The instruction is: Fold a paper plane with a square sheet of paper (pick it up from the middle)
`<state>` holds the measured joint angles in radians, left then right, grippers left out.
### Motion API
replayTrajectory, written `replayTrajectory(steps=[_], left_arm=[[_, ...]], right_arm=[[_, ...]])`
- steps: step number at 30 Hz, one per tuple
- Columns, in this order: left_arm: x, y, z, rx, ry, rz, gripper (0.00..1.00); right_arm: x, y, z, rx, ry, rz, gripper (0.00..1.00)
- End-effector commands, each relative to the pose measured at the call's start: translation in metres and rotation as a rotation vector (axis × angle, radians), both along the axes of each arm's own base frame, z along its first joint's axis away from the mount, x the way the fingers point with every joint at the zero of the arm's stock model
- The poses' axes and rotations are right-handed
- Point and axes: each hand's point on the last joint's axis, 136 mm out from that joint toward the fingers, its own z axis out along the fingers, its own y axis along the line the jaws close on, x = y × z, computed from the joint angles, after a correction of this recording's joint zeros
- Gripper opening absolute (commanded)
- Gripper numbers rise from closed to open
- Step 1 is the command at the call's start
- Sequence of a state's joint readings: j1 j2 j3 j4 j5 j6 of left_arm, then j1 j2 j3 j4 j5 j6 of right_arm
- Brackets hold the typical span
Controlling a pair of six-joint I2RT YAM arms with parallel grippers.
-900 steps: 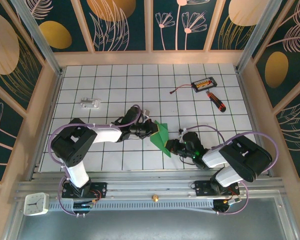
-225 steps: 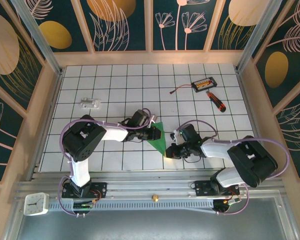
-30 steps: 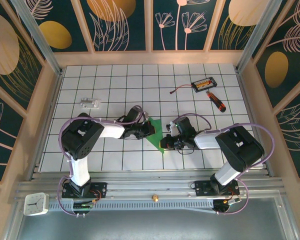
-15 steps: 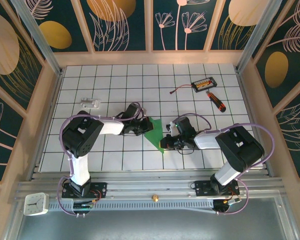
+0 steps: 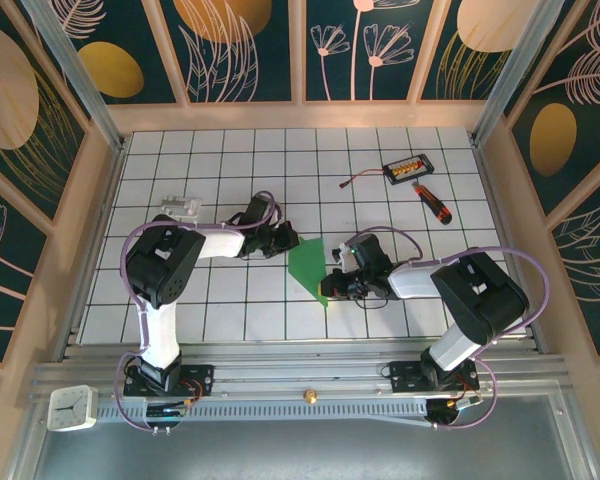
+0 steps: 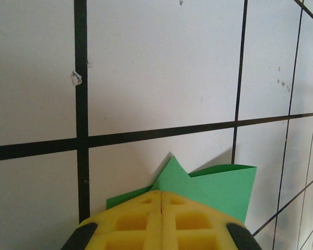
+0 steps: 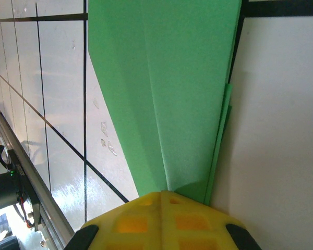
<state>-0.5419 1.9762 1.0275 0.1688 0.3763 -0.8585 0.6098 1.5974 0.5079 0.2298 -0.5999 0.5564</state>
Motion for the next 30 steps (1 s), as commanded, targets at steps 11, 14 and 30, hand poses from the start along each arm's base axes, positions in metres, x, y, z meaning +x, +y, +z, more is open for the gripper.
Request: replayTrajectory(steps=[11,14,30], left_arm=[[0.056,0.050,-0.019,0.103,-0.048,0.147,0.00],[0.065,0.053,-0.020,0.101,-0.045,0.155,0.00],[-0.020,0.028,0.054,-0.128,-0.107,0.042,0.24]], right_arm=[[-0.056,-0.059,-0.062,-0.300,0.217,-0.030,0.00],[-0.057,-0.060,-0.062,-0.302,0.219,-0.030,0.00],[0.045,-0.052,0.060,0.014,-0.149,-0.216,0.18]])
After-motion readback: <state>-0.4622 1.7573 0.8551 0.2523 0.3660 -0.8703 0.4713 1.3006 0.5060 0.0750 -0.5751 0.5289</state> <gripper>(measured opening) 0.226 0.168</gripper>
